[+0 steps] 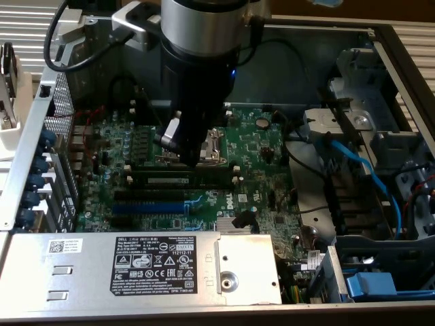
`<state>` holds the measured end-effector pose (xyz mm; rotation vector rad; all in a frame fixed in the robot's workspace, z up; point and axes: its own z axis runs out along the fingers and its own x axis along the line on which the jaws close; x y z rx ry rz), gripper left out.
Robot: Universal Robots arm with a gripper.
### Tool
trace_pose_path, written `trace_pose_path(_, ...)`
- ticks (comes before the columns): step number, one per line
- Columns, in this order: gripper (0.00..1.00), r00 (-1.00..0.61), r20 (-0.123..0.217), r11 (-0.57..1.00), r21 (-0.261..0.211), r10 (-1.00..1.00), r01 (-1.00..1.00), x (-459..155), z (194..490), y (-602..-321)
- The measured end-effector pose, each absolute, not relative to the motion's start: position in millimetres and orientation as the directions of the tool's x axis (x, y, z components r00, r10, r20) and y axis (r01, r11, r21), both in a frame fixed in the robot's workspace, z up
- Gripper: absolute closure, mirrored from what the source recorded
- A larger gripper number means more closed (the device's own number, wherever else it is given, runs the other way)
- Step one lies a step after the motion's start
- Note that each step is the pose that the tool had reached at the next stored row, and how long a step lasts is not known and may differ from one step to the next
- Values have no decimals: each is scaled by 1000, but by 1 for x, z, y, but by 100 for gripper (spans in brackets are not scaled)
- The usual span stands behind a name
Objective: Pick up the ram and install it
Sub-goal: 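Press down the ram until it locks into place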
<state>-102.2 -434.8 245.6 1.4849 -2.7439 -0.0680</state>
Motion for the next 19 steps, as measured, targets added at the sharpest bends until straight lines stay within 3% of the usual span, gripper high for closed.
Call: trace_pose_path(19, 90, -737, 1, 736, 46, -676, -675, -102, 246, -435)
